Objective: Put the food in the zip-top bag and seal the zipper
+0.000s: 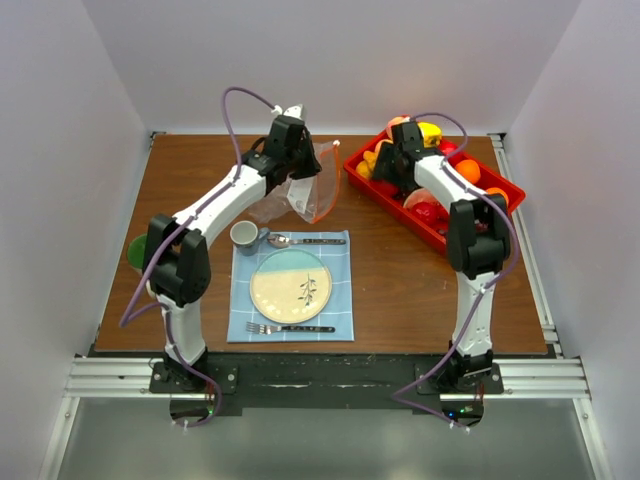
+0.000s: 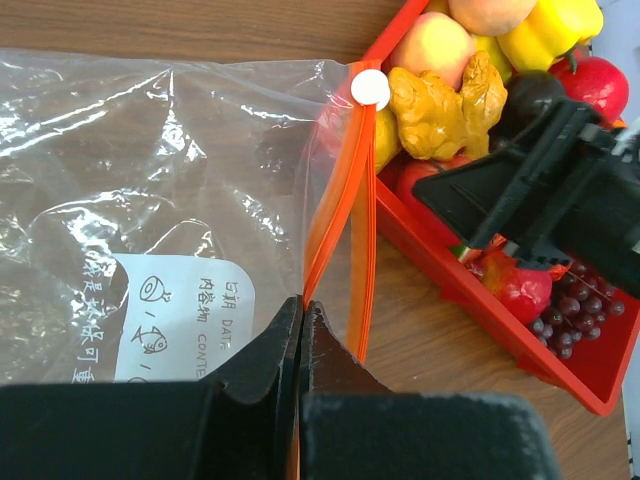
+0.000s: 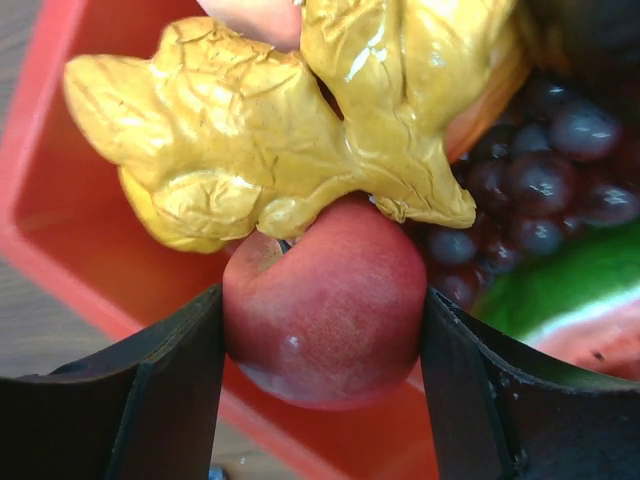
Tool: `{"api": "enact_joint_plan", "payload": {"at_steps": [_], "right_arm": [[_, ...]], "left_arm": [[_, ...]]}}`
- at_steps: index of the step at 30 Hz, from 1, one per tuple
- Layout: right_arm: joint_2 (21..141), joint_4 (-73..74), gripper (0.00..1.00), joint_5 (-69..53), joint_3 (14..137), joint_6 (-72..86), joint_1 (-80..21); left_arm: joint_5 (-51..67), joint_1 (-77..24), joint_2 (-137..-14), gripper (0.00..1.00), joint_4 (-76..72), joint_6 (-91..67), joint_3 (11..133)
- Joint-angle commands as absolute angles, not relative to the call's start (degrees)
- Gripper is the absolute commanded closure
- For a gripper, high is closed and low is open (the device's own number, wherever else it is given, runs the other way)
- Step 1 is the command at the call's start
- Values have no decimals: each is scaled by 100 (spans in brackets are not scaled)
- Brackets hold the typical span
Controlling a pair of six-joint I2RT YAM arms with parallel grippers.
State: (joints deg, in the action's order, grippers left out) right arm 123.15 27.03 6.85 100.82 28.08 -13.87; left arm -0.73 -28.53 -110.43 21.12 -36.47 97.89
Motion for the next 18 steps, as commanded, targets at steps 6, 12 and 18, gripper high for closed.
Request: {"api": "enact_joint_plan", "payload": {"at_steps": [6, 12, 18], "right_arm": [[10978, 2944, 84, 826, 10029, 2918, -1389], [10258, 2777, 86, 546, 9651, 3023, -1476], [9738, 2496, 86, 237, 9439, 3234, -1994]], "left_arm": [[-35, -2865, -10670, 100, 1872, -3744, 9800], [149, -2865, -10714, 100, 1881, -3788, 9879], [342, -2865, -10775, 100, 1819, -3920, 9940]]}}
